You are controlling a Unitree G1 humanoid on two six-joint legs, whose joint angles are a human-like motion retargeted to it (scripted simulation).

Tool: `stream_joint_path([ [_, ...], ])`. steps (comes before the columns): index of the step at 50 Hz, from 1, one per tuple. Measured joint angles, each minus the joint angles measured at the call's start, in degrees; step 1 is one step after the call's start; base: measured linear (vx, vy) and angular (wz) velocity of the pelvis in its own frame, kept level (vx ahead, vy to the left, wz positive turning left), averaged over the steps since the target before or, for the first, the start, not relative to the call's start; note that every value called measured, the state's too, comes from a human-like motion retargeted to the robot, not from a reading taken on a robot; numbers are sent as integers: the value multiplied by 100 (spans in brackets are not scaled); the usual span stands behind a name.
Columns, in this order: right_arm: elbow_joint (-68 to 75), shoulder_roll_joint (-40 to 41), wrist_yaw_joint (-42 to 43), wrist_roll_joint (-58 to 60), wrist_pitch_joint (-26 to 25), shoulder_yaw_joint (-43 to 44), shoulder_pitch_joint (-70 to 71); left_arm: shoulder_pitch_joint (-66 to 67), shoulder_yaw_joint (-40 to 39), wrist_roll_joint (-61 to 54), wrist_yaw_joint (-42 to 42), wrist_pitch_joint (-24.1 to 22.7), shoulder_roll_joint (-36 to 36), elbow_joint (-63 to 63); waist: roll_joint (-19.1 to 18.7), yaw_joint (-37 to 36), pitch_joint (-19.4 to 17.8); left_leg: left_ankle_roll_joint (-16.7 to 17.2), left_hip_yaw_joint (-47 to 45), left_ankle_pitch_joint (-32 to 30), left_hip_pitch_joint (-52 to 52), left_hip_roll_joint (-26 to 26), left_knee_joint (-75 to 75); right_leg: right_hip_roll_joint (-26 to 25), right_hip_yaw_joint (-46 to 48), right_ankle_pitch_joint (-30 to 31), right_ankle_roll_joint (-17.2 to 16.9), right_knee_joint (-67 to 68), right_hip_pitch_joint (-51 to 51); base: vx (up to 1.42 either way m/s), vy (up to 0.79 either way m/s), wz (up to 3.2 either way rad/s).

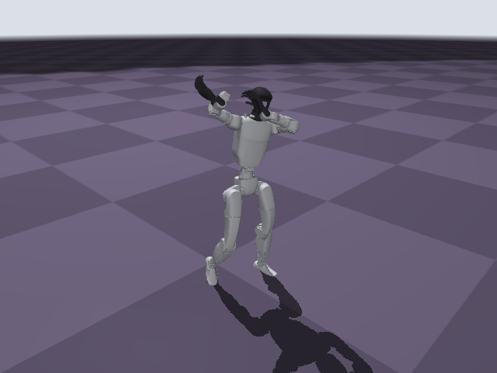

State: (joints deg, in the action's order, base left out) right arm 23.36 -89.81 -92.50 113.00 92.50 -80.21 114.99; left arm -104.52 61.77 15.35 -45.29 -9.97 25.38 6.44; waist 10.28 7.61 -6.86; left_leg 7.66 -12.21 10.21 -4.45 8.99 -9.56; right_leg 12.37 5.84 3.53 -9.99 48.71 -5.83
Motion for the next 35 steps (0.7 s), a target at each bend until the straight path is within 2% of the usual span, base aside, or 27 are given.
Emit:
stream_joint_path([
  [5,-123,-114,0,0,0,0,36,62,-79,107,80,46,40,118,10,236,80,29,28,98,-302,-65,296,-26,273,-326,61,426,-731,32,15,17],
  [8,-120,-5,0,0,0,0,175,101,-150,118,99,28,26,179,68,422,235,97,33,180,-437,-236,483,-72,419,-489,-104,-262,-939,33,7,14],
  [12,-94,71,0,0,0,0,298,103,-220,129,146,-37,78,256,275,653,468,150,30,337,-619,-563,690,-123,658,-718,-317,-1834,-1014,37,1,11],
  [16,-115,2,0,0,0,0,354,114,-290,242,167,-64,201,310,474,845,575,104,125,489,-751,-738,608,-418,408,-335,-501,-3193,-832,41,-10,19],
  [20,-118,38,0,0,0,0,465,260,-357,314,94,-11,317,353,376,859,529,-57,49,488,-696,-777,-54,-401,147,-199,-500,-3576,-400,43,2,-2],
  [23,-99,183,0,0,0,0,477,426,-361,291,120,73,436,366,373,824,391,-34,-34,205,-357,-692,-1426,-272,131,-425,-501,-3496,3,43,-5,-6],
  [26,-157,192,0,0,0,0,444,421,-329,249,110,189,384,308,412,723,229,64,43,-285,341,-599,-3107,-137,144,-582,-501,-3554,395,40,-2,3],
  [28,-323,192,0,0,0,0,347,317,-138,231,215,226,374,242,524,684,160,131,75,-363,837,-505,-3953,-110,148,-662,-501,-3618,587,36,-2,-5],
  [31,-466,110,0,0,0,0,291,230,-26,198,209,240,280,166,548,542,156,219,-32,-138,1445,-156,-4430,-240,160,-725,-501,-3706,743,33,-8,-15],
  [35,-485,12,0,0,0,0,268,124,94,160,185,169,147,119,420,274,187,364,-238,60,2048,551,-3893,-614,130,-779,-501,-3881,817,31,-3,-29],
])
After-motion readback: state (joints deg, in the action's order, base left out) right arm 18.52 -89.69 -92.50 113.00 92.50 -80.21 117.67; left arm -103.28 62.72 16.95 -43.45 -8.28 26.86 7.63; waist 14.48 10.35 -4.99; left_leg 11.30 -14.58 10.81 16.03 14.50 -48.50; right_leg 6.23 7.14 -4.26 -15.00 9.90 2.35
